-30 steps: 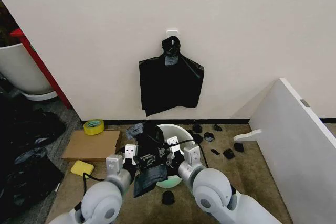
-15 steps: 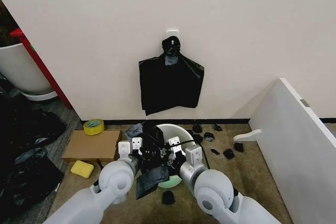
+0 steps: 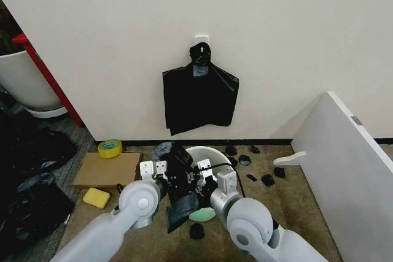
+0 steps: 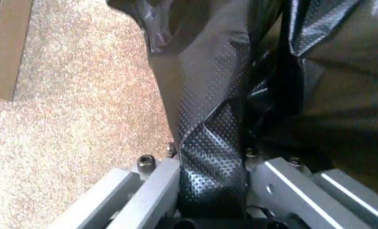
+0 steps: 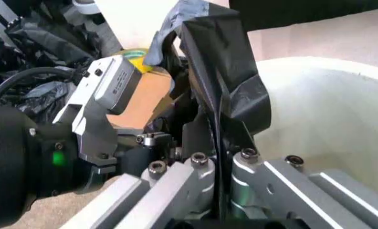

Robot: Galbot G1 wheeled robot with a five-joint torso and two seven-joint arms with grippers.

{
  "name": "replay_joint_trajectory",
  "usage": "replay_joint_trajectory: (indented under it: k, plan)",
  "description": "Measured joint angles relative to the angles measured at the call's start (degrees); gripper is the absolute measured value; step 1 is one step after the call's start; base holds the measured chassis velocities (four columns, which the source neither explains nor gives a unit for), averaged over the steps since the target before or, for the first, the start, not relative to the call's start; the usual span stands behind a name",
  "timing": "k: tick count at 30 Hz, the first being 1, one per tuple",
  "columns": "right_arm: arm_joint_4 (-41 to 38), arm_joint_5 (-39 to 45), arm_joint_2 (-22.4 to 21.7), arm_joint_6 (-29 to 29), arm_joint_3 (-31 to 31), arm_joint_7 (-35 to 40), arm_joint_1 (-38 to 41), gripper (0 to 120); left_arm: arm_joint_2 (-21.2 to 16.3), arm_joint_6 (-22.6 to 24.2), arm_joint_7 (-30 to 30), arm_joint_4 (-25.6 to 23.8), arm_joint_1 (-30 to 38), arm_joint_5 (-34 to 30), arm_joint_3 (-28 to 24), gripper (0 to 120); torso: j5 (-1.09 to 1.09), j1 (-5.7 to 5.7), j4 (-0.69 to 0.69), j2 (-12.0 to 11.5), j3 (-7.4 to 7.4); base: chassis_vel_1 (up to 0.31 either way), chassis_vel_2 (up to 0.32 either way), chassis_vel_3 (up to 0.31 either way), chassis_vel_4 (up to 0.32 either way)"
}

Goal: Place the garbage bag over the trash bin.

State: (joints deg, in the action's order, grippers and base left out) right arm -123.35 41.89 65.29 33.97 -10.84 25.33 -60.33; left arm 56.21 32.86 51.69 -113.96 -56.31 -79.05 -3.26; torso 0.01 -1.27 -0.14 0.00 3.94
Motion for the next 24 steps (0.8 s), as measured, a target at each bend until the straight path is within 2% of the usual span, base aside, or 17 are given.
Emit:
replay_joint_trajectory:
  k: [7, 13, 18, 24]
  plan:
    - [-0.6, 0.0, -0.5, -0.2, 0.5, 0.6, -0.4, 0, 0.4, -2.9, -0.5, -0.3, -1.9, 1.1, 2.3, 0, -0.01, 0.0, -0.01, 0.0, 0.0, 0.0, 0.0, 0.0, 0.0]
    - [-2.9, 1.3, -2.4, -0.5, 3.2, 2.0, -0.8, 0, -1.1, -6.6, -3.2, -2.2, -5.0, 3.5, 6.3, 0, 0.0, -0.01, 0.0, 0.0, 0.02, 0.0, 0.0, 0.0, 0.0]
    - [-5.4, 2.1, -4.7, -0.7, 6.7, 3.8, -2.5, 0, -2.4, -9.1, -4.7, -4.2, -7.2, 4.5, 9.0, 0, 0.0, -0.01, -0.02, 0.0, 0.01, 0.0, 0.0, 0.0, 0.0]
    - [-6.4, 5.2, -5.9, -0.5, 11.2, 4.8, -2.8, 0, -3.4, -10.5, -5.9, -6.1, -9.1, 4.4, 9.5, 0, 0.0, -0.01, -0.01, 0.0, 0.01, 0.0, 0.0, 0.0, 0.0]
